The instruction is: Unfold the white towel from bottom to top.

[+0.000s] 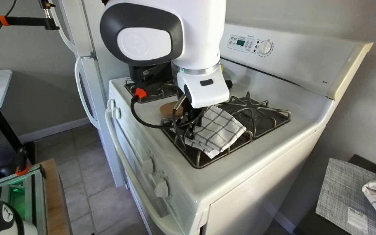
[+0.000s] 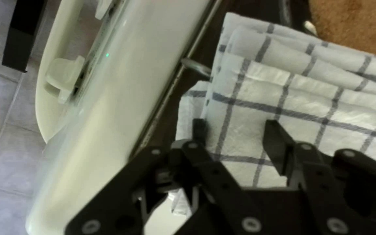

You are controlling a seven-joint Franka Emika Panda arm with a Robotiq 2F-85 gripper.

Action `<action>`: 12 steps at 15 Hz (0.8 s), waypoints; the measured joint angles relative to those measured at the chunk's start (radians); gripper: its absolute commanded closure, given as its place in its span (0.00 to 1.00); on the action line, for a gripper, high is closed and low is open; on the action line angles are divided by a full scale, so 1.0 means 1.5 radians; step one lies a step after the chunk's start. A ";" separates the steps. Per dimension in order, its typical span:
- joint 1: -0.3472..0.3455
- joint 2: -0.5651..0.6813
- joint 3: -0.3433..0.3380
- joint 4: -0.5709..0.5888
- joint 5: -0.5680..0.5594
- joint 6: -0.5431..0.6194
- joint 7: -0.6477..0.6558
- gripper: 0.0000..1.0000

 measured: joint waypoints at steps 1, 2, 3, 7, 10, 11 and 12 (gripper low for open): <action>0.001 0.000 0.000 0.000 0.000 0.000 -0.001 0.43; 0.001 0.000 0.000 0.000 -0.001 0.000 -0.003 0.47; 0.001 0.000 0.000 0.000 -0.002 0.000 -0.005 0.53; 0.001 -0.001 -0.005 0.001 -0.003 0.000 -0.009 0.96; 0.000 0.001 -0.006 0.000 -0.008 0.000 -0.009 1.00; 0.000 0.003 -0.005 0.000 -0.010 0.000 -0.009 1.00; 0.000 0.005 -0.005 0.000 -0.012 0.000 -0.009 0.99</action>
